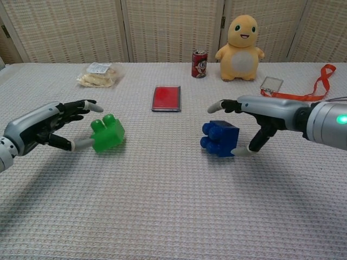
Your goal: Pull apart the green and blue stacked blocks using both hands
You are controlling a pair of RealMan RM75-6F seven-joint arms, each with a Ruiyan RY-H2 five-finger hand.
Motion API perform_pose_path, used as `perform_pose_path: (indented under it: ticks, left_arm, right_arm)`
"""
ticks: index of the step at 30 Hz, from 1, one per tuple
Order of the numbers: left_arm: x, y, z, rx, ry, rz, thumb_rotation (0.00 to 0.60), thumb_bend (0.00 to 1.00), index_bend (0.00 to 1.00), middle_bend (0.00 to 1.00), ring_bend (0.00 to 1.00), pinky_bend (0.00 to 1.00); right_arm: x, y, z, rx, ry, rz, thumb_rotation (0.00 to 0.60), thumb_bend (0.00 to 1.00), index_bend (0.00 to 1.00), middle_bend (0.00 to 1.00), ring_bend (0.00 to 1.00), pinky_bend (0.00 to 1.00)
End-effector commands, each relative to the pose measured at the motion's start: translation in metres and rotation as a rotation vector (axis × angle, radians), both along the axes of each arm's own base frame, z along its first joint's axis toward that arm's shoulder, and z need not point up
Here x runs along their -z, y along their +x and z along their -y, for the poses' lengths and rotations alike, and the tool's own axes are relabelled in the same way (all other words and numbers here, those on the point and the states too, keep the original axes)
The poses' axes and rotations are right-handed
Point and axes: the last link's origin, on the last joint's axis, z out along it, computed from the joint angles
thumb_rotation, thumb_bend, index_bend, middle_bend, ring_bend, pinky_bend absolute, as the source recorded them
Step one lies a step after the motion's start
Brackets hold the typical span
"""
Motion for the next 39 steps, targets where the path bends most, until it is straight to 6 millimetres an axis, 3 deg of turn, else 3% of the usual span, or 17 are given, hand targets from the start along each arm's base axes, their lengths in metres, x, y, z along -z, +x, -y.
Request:
perform_pose_path:
  ticks: [1, 7, 10, 17, 20, 23, 25, 27, 31, 34, 39]
  left_arm:
    - [-0.003, 0.002, 0.0, 0.021, 0.0, -0.01, 0.6, 0.31, 0.2, 0.0, 0.0, 0.0]
    - [-0.032, 0.009, -0.004, 0.122, 0.05, -0.097, 0.6, 0.29, 0.13, 0.0, 0.0, 0.0]
    - [-0.061, 0.008, -0.002, 0.193, 0.086, -0.229, 0.6, 0.29, 0.12, 0.0, 0.0, 0.0]
    - [-0.125, -0.026, 0.032, 0.156, 0.121, -0.456, 0.6, 0.29, 0.12, 0.03, 0.0, 0.0]
    - [-0.138, -0.045, 0.053, 0.127, 0.161, -0.572, 0.6, 0.29, 0.12, 0.03, 0.0, 0.0]
    - [-0.142, -0.055, 0.065, 0.111, 0.188, -0.645, 0.6, 0.29, 0.13, 0.03, 0.0, 0.0]
    - [-0.153, -0.075, 0.082, 0.066, 0.289, -0.778, 0.6, 0.29, 0.13, 0.03, 0.0, 0.0]
    - [-0.156, -0.085, 0.096, 0.017, 0.377, -0.831, 0.6, 0.29, 0.13, 0.03, 0.0, 0.0]
    - [-0.17, -0.093, 0.101, -0.02, 0.449, -0.898, 0.6, 0.29, 0.15, 0.03, 0.0, 0.0]
    - [-0.177, -0.099, 0.101, -0.069, 0.454, -0.931, 0.6, 0.29, 0.16, 0.04, 0.0, 0.0]
    - [-0.181, -0.1, 0.104, -0.093, 0.45, -0.93, 0.6, 0.29, 0.16, 0.05, 0.0, 0.0]
  right_arm:
    - [-0.006, 0.002, -0.002, -0.01, 0.0, -0.009, 0.6, 0.36, 0.0, 0.0, 0.0, 0.0]
    - [-0.03, 0.015, -0.011, -0.116, -0.082, -0.022, 0.6, 0.36, 0.0, 0.0, 0.0, 0.0]
    - [-0.05, 0.012, -0.022, -0.218, -0.207, -0.062, 0.6, 0.36, 0.0, 0.0, 0.0, 0.0]
    - [-0.076, -0.036, -0.064, -0.238, -0.428, -0.245, 0.6, 0.36, 0.0, 0.0, 0.0, 0.0]
    - [-0.075, -0.056, -0.079, -0.198, -0.461, -0.333, 0.6, 0.36, 0.0, 0.0, 0.0, 0.0]
    - [-0.075, -0.063, -0.086, -0.175, -0.475, -0.37, 0.6, 0.36, 0.0, 0.0, 0.0, 0.0]
    - [-0.071, -0.07, -0.095, -0.147, -0.471, -0.368, 0.6, 0.36, 0.0, 0.0, 0.0, 0.0]
    - [-0.07, -0.079, -0.096, -0.126, -0.488, -0.365, 0.6, 0.36, 0.0, 0.0, 0.0, 0.0]
    - [-0.077, -0.104, -0.09, -0.05, -0.558, -0.409, 0.6, 0.36, 0.0, 0.0, 0.0, 0.0]
    - [-0.081, -0.106, -0.077, -0.028, -0.605, -0.399, 0.6, 0.36, 0.0, 0.0, 0.0, 0.0]
    - [-0.068, -0.107, -0.069, -0.029, -0.55, -0.411, 0.6, 0.36, 0.0, 0.0, 0.0, 0.0]
